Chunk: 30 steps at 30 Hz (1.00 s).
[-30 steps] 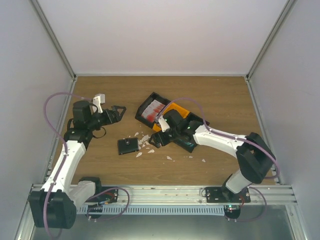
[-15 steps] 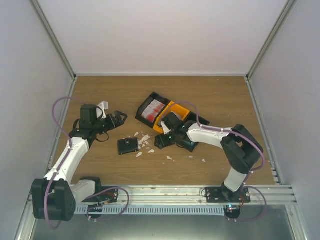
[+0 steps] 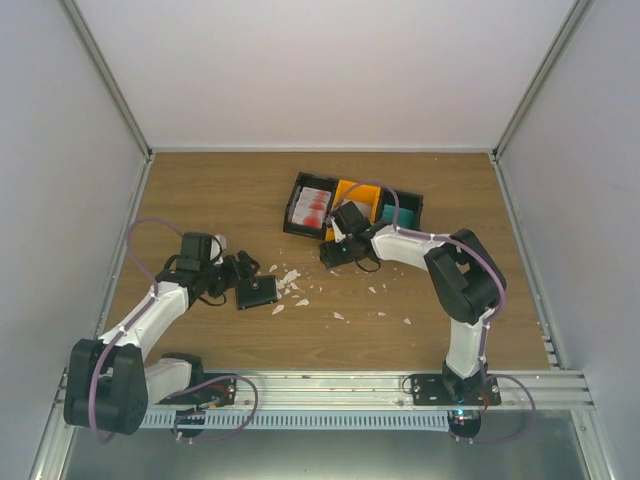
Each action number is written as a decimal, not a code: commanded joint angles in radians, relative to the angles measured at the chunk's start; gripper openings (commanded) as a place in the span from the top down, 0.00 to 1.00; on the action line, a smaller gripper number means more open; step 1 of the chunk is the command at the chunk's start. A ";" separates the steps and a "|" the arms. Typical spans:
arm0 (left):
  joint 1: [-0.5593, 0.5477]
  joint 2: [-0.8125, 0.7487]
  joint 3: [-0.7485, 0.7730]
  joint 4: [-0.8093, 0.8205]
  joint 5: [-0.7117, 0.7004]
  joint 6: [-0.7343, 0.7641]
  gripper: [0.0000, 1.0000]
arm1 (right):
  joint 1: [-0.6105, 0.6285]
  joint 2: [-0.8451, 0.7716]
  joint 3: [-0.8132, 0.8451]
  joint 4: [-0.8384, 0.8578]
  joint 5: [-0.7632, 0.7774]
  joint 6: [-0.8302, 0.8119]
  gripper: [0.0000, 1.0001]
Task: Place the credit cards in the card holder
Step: Move the storage box to the center of the board, then pick up the card holder from the center of the board.
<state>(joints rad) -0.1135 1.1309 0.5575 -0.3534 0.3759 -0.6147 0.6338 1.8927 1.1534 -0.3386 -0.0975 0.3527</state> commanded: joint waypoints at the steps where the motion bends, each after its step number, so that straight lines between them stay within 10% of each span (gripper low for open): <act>1: -0.014 0.008 -0.030 0.037 -0.039 -0.032 0.08 | -0.009 0.034 0.061 0.050 0.058 -0.041 0.25; 15: -0.017 0.089 -0.099 0.083 -0.068 -0.044 0.54 | 0.127 -0.008 -0.011 0.222 -0.389 0.031 0.38; 30: -0.072 0.253 -0.057 0.243 0.079 0.051 0.89 | 0.117 0.012 -0.023 0.235 -0.351 0.013 0.53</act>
<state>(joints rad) -0.1467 1.3323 0.4740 -0.1848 0.3923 -0.6067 0.7616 1.9205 1.1542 -0.1314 -0.4641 0.3676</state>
